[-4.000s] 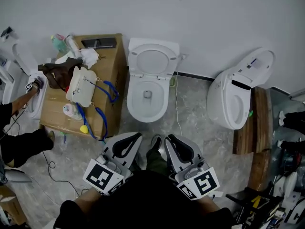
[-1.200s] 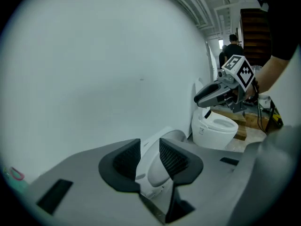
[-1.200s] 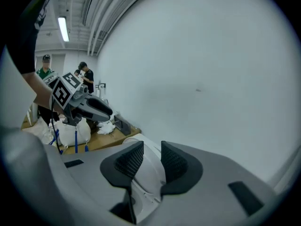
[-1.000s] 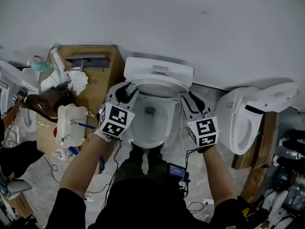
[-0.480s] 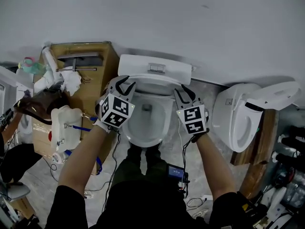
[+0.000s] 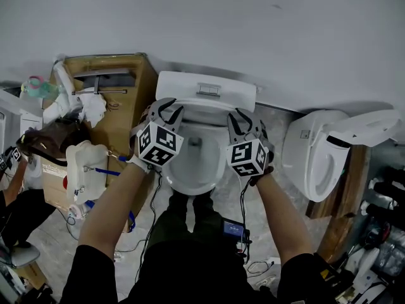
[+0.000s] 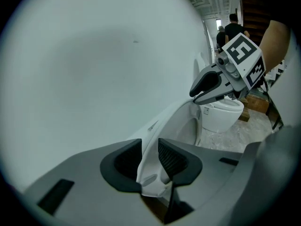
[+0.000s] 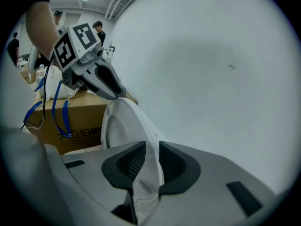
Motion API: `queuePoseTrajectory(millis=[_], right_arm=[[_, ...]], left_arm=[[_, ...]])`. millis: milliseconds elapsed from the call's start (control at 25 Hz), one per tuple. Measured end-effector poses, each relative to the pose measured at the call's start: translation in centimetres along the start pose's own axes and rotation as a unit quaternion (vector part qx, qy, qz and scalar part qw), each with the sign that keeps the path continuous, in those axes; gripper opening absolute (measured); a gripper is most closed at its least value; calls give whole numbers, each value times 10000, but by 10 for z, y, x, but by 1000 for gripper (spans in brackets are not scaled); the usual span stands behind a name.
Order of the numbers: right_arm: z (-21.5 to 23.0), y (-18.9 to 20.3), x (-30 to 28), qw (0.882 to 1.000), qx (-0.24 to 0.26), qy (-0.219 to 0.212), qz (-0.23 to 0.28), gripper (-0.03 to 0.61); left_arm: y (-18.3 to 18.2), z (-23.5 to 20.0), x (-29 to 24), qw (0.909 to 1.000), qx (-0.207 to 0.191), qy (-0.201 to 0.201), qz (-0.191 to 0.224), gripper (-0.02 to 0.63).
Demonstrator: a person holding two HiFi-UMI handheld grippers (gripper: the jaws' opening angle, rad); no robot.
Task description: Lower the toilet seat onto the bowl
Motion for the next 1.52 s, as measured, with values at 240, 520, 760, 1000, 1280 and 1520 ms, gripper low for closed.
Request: queuePoseTrajectory(millis=[240, 520, 760, 1000, 1280, 1520], right_arm=[[-6, 0, -7, 9990, 393, 170, -103, 97], [-6, 1, -8, 9989, 375, 269, -92, 70], [-9, 2, -3, 9986, 431, 291, -58, 64], [-15, 5, 3, 9989, 393, 270, -16, 64], [-23, 10, 15, 9990, 389, 232, 58, 64], [-34, 16, 28, 9992, 340, 168, 133, 66]], left_arm=[[1, 1, -4, 10000, 46, 25, 22, 109], [3, 6, -5, 9999, 97, 56, 63, 104], [2, 9, -2, 9998, 147, 52, 86, 104], [6, 13, 1, 9998, 167, 50, 61, 104], [9, 21, 7, 9998, 199, 61, 30, 104], [16, 32, 18, 9995, 287, 90, -6, 104]])
Point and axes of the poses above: the fingertips, and each gripper's own axes: x backward along the fingers, z to its right, y out of its underside, the point moved 10 cm from there along x, backward along the fingers, and after that the axes turned 1 degree about y, right-handed, at the moved point
